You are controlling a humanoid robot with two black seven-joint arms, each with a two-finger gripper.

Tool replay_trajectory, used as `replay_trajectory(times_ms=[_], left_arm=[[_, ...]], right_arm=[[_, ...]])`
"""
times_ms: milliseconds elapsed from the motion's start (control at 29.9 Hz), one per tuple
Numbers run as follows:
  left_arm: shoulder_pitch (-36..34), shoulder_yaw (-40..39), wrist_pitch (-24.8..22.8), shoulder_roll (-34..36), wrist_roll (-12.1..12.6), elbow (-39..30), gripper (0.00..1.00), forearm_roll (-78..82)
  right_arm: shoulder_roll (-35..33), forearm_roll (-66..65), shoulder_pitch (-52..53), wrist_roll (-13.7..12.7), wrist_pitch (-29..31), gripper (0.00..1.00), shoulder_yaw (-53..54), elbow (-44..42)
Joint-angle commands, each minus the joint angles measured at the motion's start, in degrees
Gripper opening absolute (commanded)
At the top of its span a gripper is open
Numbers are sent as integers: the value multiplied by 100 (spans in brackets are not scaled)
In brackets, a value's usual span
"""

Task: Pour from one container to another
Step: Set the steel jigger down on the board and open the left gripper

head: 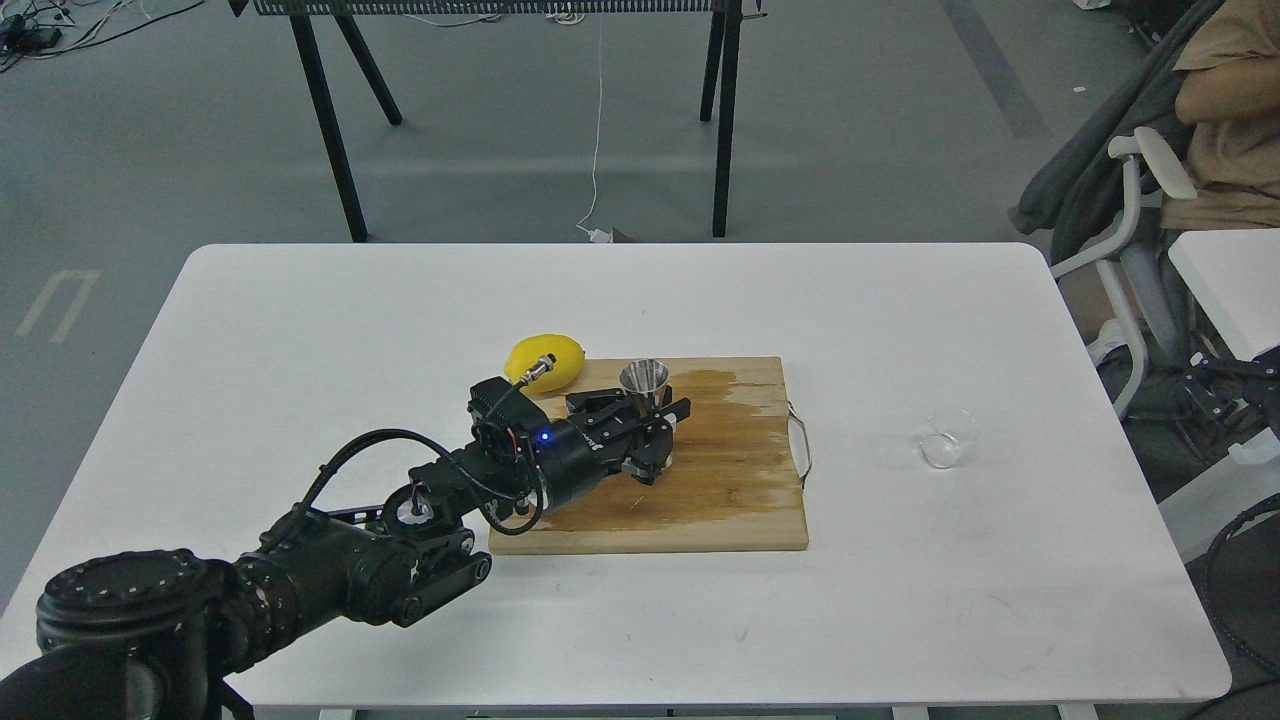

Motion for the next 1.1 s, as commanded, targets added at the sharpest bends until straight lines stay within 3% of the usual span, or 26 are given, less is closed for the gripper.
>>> replay_trajectory(times_ms=[0,501,668,802,1069], left_arm=[[2,0,0,0,0,8,32,0],[161,26,0,0,0,9,40,43],[161,26,0,0,0,9,54,52],[161,26,0,0,0,8,84,61],[161,316,0,0,0,0,97,61]], right_arm=[[1,0,0,0,0,99,0,-1],[-7,0,-9,0,0,99,0,7],[1,0,-18,0,0,99,0,7],[1,0,-27,0,0,99,0,7],[-7,0,-53,0,0,99,0,7]])
